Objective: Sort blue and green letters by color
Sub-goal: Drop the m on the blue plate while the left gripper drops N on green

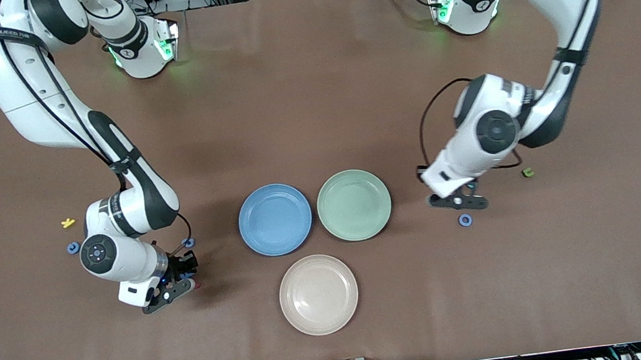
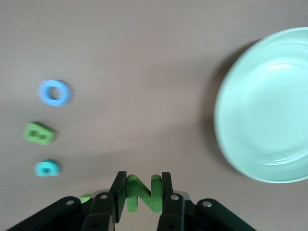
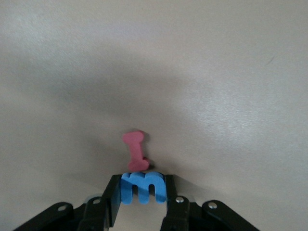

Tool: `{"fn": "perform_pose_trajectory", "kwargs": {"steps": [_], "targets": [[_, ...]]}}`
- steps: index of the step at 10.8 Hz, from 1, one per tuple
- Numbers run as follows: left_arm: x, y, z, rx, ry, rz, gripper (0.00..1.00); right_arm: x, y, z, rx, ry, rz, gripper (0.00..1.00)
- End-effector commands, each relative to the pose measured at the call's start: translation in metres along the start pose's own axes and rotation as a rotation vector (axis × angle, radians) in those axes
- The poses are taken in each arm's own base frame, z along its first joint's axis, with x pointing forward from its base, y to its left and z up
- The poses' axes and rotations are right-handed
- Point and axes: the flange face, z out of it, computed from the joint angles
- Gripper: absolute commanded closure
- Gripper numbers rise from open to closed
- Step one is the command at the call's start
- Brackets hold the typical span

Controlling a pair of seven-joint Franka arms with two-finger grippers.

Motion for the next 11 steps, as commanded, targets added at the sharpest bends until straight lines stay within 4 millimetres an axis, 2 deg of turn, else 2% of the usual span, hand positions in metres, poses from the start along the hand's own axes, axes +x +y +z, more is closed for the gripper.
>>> {"fn": "perform_pose_trajectory", "kwargs": {"steps": [1,2,4,5,7,8,9,10,11], "targets": [[0.008,0.077,0.01,-0.025,0.002,-0.074,1.0,0.012,-0.052,-0.027,0.0,-0.031,0.099,1.0],[0.005,0.103,0.017,-0.033,-0.004,-0.091,1.0,0.013,-0.078,-0.031,0.0,-0.051,0.141,1.0],[0.005,0.147,0.028,-0.051,-0.003,-0.154,1.0,0.019,-0.137,-0.044,0.117,-0.075,0.258,1.0],[0.003,0.154,0.035,-0.04,-0.001,-0.169,1.0,0.018,-0.159,-0.052,0.15,-0.104,0.309,1.0],[0.003,0.154,0.044,-0.023,0.002,-0.172,1.0,0.017,-0.209,-0.05,0.152,-0.133,0.415,1.0],[0.006,0.147,0.043,-0.025,0.002,-0.178,1.0,0.015,-0.235,-0.047,0.143,-0.145,0.454,1.0],[0.006,0.147,0.043,-0.025,0.002,-0.178,1.0,0.013,-0.242,-0.042,0.138,-0.154,0.468,0.82],[0.006,0.147,0.043,-0.025,0.002,-0.179,1.0,0.012,-0.242,-0.039,0.138,-0.159,0.479,0.42],[0.006,0.147,0.043,-0.024,0.003,-0.172,0.37,0.012,-0.24,-0.04,0.134,-0.163,0.497,0.19]]}}
